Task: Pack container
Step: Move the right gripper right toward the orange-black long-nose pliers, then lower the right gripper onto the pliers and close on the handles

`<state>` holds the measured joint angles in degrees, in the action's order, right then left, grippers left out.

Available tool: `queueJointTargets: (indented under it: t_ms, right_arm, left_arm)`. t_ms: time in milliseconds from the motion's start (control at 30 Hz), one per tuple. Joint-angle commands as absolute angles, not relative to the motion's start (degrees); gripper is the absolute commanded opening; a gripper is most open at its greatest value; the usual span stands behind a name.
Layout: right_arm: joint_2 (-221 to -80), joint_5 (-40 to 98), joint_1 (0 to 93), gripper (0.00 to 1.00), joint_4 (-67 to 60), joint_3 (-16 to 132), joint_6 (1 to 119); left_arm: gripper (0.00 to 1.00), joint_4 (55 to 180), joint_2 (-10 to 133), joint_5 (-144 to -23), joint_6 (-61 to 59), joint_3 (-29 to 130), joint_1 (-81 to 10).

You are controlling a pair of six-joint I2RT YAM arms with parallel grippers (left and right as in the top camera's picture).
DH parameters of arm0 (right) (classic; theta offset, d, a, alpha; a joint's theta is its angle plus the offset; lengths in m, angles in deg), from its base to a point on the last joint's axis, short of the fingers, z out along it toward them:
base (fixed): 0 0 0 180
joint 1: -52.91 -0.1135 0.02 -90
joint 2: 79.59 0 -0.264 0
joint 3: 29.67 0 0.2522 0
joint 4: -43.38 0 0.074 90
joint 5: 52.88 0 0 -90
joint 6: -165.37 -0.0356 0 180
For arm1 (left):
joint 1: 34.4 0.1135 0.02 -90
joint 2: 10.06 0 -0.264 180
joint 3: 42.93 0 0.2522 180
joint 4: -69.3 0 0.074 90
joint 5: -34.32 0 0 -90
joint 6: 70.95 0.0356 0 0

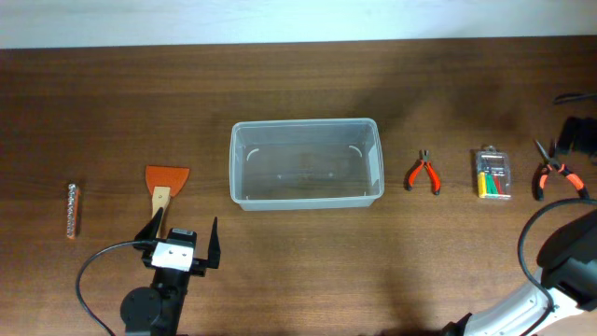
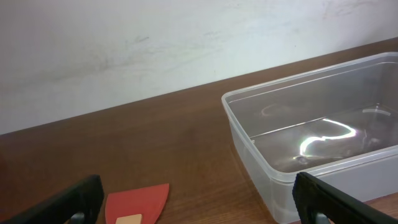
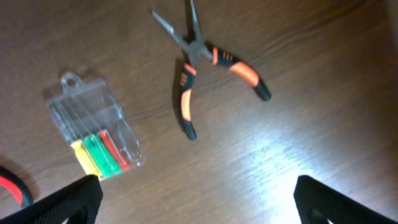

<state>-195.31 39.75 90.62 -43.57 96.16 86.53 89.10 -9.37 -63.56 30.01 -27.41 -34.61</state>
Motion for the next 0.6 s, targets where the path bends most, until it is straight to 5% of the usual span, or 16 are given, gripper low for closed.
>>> queueJointTargets:
  t_ms: [0,567]
  right_arm:
    - [-198.2,38.8,90.8,0.99,-43.9,96.4,85.8]
    - [-204.2,37.5,90.8,0.99,-42.2,96.4,85.1]
  left_arm:
    - [0.99,89.1,-9.7,-63.3,30.7,-27.7,-34.8]
    - [0.99,89.1,-9.7,-63.3,30.7,-27.7,-34.8]
